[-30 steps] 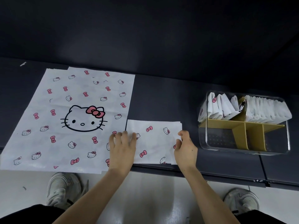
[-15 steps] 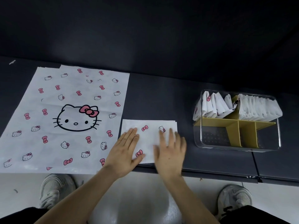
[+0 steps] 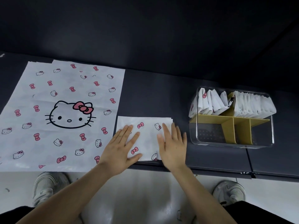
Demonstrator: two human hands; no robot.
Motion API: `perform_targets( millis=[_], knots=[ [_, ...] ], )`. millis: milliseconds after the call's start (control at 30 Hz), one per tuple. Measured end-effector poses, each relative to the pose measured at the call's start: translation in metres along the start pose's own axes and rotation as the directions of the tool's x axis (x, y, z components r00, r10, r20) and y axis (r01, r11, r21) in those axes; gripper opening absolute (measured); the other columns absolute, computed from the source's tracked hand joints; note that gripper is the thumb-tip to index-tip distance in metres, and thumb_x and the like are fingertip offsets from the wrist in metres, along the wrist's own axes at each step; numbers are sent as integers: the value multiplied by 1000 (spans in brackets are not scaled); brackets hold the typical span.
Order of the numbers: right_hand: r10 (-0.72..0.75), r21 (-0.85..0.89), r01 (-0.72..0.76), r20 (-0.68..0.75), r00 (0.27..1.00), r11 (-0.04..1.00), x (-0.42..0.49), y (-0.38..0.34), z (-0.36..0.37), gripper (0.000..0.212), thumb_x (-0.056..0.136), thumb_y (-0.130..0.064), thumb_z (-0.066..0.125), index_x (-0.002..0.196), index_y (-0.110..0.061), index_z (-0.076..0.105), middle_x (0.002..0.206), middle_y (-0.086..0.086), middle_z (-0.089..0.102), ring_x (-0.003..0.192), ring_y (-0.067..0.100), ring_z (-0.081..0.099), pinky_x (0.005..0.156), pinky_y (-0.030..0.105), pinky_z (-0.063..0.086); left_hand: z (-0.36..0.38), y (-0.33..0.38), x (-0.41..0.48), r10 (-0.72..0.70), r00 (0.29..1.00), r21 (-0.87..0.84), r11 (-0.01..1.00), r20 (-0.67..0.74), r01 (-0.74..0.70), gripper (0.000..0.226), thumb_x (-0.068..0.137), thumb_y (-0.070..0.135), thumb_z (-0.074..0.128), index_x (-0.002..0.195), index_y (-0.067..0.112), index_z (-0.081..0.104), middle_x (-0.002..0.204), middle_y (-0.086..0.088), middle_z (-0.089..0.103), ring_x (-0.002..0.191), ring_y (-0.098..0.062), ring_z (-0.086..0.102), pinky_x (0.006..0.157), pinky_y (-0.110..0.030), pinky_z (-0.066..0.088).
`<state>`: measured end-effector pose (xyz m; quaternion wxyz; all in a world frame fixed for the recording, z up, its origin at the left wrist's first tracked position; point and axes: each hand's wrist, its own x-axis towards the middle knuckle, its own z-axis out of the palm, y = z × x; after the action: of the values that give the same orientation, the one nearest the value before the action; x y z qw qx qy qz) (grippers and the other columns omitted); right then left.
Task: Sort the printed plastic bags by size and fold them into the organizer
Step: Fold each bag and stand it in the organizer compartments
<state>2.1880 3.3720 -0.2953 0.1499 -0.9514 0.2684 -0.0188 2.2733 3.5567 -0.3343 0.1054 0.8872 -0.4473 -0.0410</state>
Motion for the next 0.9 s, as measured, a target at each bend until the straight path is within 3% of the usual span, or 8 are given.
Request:
perform_targets(
  millis=[133, 233, 367, 500, 567, 667, 800, 900],
  knots=[
    [-99, -129, 118, 145, 984, 985, 62, -4, -15, 56, 89, -34, 57, 139, -12, 44, 141, 14, 44, 128, 35, 41, 107, 46, 31, -2, -2, 1, 21, 999, 36, 999, 30, -22, 70, 95, 63, 22, 148, 17, 30, 155, -14, 21, 144, -26, 19, 116, -37, 14],
    [-89, -176, 157, 346, 934, 972, 87, 2, -31, 58, 84, -42, 62, 135, -22, 45, 131, 1, 51, 122, 24, 43, 101, 37, 29, -3, -11, 8, 107, 994, 49, 993, 17, -107, 69, 95, 62, 22, 147, 17, 33, 154, -16, 26, 142, -28, 25, 115, -38, 17],
    [-157, -252, 290, 443, 883, 923, 80, 8, -45, 28, 83, -44, 61, 95, -18, 63, 97, -1, 58, 104, 21, 49, 86, 33, 33, -10, -28, 24, 335, 941, 135, 931, 48, -338, 68, 95, 62, 25, 143, 17, 40, 150, -18, 32, 141, -28, 27, 114, -41, 18],
    [-15, 82, -28, 479, 878, 996, 40, 22, -54, 21, 85, -20, 61, 71, -13, 47, 75, -1, 54, 76, 22, 56, 54, 26, 37, -25, -24, 32, 382, 924, 25, 924, -9, -382, 47, 86, 48, 55, 120, 18, 64, 136, -11, 53, 129, -25, 44, 111, -38, 27],
    [135, 379, -362, 508, 851, 852, 13, 25, -56, 18, 83, -9, 61, 71, -8, 47, 71, 2, 57, 60, 20, 58, 42, 25, 42, -28, -7, 19, 347, 936, -153, 924, -53, -351, 30, 78, 20, 64, 108, 19, 68, 118, -1, 63, 109, -21, 59, 93, -34, 49],
    [335, 558, -674, 593, 732, 485, -20, 28, -51, 5, 84, -1, 62, 83, 0, 57, 77, 9, 64, 54, 15, 61, 40, 22, 47, -25, 20, -17, 288, 956, -408, 868, -47, -282, 59, 65, 4, 39, 118, 19, 61, 121, 6, 60, 115, -12, 52, 89, -26, 51],
    [364, 530, -847, 784, 502, 26, -41, 24, -46, 8, 87, 8, 58, 80, 4, 58, 62, 11, 62, 40, 12, 60, 37, 17, 47, -13, 25, -38, 236, 972, -377, 899, -9, -222, 68, 69, 10, 51, 136, 22, 47, 139, 2, 51, 132, -11, 39, 115, -21, 20],
    [303, 505, -861, 830, 468, -54, -48, 19, -52, 18, 89, 6, 57, 71, 4, 59, 51, 9, 61, 39, 13, 58, 39, 17, 48, -14, 31, -38, 59, 997, -537, 840, -42, -73, 46, 84, 19, 43, 128, 26, 53, 131, 3, 58, 125, -5, 44, 110, -9, 19]
  ],
)
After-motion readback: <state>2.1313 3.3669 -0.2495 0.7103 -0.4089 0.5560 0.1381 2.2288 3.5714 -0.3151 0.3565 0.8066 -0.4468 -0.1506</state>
